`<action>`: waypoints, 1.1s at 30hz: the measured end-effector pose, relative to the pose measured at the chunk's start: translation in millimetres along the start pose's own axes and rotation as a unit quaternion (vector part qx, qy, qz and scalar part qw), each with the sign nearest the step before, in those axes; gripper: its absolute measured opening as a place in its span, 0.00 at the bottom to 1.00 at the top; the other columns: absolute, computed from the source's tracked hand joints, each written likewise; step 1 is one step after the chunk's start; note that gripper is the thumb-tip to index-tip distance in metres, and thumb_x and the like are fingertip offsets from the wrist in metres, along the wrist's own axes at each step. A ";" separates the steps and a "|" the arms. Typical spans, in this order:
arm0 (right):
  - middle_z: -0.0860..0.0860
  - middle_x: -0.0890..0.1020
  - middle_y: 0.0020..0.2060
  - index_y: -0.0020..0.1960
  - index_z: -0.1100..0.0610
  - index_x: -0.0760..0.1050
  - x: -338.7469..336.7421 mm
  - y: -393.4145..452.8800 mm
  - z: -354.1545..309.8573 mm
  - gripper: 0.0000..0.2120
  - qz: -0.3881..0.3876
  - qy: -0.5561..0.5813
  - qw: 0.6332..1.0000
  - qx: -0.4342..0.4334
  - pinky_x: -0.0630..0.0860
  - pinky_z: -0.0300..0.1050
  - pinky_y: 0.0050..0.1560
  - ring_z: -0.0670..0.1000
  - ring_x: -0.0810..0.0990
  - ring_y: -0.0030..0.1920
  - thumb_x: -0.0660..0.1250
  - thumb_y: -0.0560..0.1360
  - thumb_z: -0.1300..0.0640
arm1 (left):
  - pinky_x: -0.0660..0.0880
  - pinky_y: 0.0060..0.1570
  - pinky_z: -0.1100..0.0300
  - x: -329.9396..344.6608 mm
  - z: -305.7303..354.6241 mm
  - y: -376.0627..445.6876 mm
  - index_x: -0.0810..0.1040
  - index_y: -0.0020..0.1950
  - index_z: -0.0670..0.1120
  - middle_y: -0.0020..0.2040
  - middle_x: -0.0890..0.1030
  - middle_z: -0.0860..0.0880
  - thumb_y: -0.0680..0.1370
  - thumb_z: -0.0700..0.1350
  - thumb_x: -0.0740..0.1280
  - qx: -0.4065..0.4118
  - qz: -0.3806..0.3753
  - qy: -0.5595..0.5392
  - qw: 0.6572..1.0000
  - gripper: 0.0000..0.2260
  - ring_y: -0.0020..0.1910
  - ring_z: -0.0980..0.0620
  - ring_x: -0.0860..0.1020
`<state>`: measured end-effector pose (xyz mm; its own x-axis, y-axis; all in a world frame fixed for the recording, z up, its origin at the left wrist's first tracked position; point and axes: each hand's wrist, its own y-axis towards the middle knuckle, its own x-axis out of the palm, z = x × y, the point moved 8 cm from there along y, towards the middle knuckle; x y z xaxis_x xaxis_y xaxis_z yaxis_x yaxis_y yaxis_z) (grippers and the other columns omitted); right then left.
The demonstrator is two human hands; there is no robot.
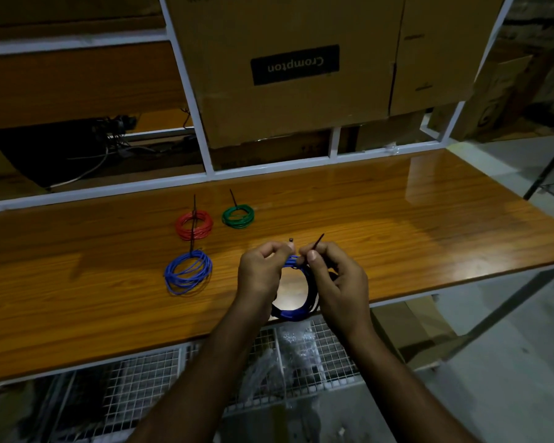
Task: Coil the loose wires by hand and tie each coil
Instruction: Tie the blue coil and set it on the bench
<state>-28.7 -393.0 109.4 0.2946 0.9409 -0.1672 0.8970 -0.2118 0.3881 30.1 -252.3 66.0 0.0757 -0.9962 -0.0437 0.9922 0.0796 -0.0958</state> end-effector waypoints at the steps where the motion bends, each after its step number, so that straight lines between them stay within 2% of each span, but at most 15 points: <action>1: 0.45 0.85 0.41 0.53 0.46 0.79 -2.4 0.4 0.8 0.06 0.008 0.019 1.000 0.018 0.81 0.56 0.41 0.47 0.84 0.44 0.65 0.80 0.54 | 0.66 0.34 0.54 0.3 0.7 -1.5 0.83 0.42 0.49 0.33 0.75 0.41 0.77 0.50 0.70 0.001 0.001 -0.002 1.000 0.07 0.33 0.48 0.70; 3: 0.48 0.86 0.38 0.55 0.48 0.79 -6.5 0.4 3.2 0.07 0.024 0.041 0.998 0.052 0.82 0.51 0.43 0.46 0.86 0.44 0.69 0.79 0.57 | 0.62 0.30 0.59 0.3 2.2 -4.2 0.83 0.42 0.47 0.28 0.73 0.45 0.77 0.48 0.71 0.002 0.010 -0.010 1.000 0.07 0.28 0.50 0.66; 6: 0.48 0.85 0.33 0.49 0.51 0.82 -13.8 2.0 1.5 0.03 0.043 -0.009 0.997 0.057 0.81 0.46 0.40 0.44 0.85 0.38 0.72 0.76 0.56 | 0.61 0.29 0.62 1.5 3.9 -7.6 0.83 0.44 0.47 0.25 0.73 0.56 0.77 0.47 0.71 0.012 0.025 0.006 1.000 0.05 0.27 0.54 0.66; 10: 0.42 0.82 0.30 0.43 0.49 0.85 -19.4 3.2 -9.7 0.02 0.056 -0.108 0.992 0.036 0.71 0.31 0.33 0.39 0.80 0.35 0.74 0.72 0.56 | 0.63 0.29 0.59 3.8 4.8 -12.0 0.82 0.44 0.44 0.22 0.72 0.58 0.78 0.46 0.70 0.019 0.024 0.017 0.999 0.07 0.27 0.58 0.67; 11: 0.42 0.82 0.30 0.43 0.50 0.85 -20.4 3.2 -14.1 0.02 0.060 -0.123 0.990 0.024 0.70 0.29 0.32 0.38 0.79 0.34 0.73 0.72 0.56 | 0.63 0.29 0.59 4.7 6.7 -12.6 0.81 0.44 0.43 0.22 0.72 0.58 0.78 0.46 0.70 0.025 0.021 0.021 0.999 0.07 0.26 0.59 0.67; 15: 0.43 0.81 0.29 0.42 0.52 0.85 -21.5 5.0 -18.8 0.02 0.067 -0.147 0.987 0.006 0.68 0.28 0.32 0.37 0.78 0.34 0.75 0.72 0.54 | 0.63 0.28 0.59 9.1 16.0 -16.4 0.80 0.42 0.43 0.23 0.74 0.57 0.79 0.46 0.68 0.053 0.010 0.070 0.996 0.08 0.26 0.59 0.69; 17: 0.43 0.81 0.29 0.42 0.53 0.85 -22.3 5.0 -17.6 0.04 0.069 -0.151 0.986 0.008 0.69 0.29 0.33 0.38 0.79 0.34 0.75 0.71 0.52 | 0.69 0.34 0.58 8.5 17.4 -17.7 0.81 0.41 0.45 0.32 0.80 0.56 0.78 0.46 0.69 0.060 0.016 0.076 0.995 0.08 0.34 0.57 0.75; 19: 0.43 0.80 0.28 0.42 0.53 0.85 -23.2 3.5 -18.7 0.04 0.069 -0.159 0.985 0.005 0.69 0.29 0.32 0.37 0.78 0.34 0.75 0.71 0.53 | 0.72 0.41 0.59 7.4 17.5 -17.9 0.81 0.41 0.46 0.39 0.82 0.55 0.78 0.46 0.69 0.061 0.022 0.080 0.995 0.07 0.41 0.61 0.78; 21: 0.42 0.79 0.28 0.41 0.53 0.84 -24.3 2.1 -21.6 0.02 0.073 -0.161 0.984 0.000 0.67 0.28 0.31 0.36 0.77 0.33 0.75 0.71 0.55 | 0.72 0.43 0.59 7.2 17.8 -18.2 0.81 0.41 0.47 0.42 0.83 0.56 0.78 0.47 0.69 0.068 0.021 0.090 0.993 0.07 0.43 0.63 0.78; 23: 0.42 0.78 0.28 0.40 0.53 0.84 -24.4 1.8 -23.1 0.02 0.073 -0.161 0.984 -0.003 0.66 0.27 0.30 0.36 0.76 0.33 0.75 0.71 0.56 | 0.72 0.43 0.59 7.3 19.4 -19.3 0.81 0.42 0.47 0.44 0.83 0.56 0.78 0.47 0.69 0.076 0.017 0.103 0.992 0.07 0.46 0.60 0.78; 28: 0.42 0.78 0.28 0.40 0.52 0.83 -23.9 0.7 -25.9 0.02 0.080 -0.166 0.983 -0.011 0.67 0.28 0.32 0.36 0.77 0.34 0.74 0.71 0.57 | 0.74 0.44 0.58 6.1 22.9 -23.3 0.81 0.43 0.48 0.45 0.83 0.56 0.78 0.48 0.69 0.088 0.015 0.108 0.990 0.07 0.46 0.60 0.79; 33: 0.42 0.77 0.27 0.39 0.52 0.83 -23.6 0.0 -29.5 0.03 0.084 -0.184 0.979 -0.025 0.66 0.28 0.31 0.38 0.77 0.34 0.75 0.71 0.56 | 0.74 0.42 0.57 5.9 24.0 -26.6 0.81 0.42 0.51 0.43 0.83 0.57 0.78 0.50 0.69 0.093 0.013 0.126 0.988 0.06 0.42 0.62 0.78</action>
<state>-45.4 -407.4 140.1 0.5428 0.7339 -0.4084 0.8113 -0.3324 0.4810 6.5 -261.2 92.2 0.0980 -0.9514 -0.2919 0.9930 0.0742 0.0913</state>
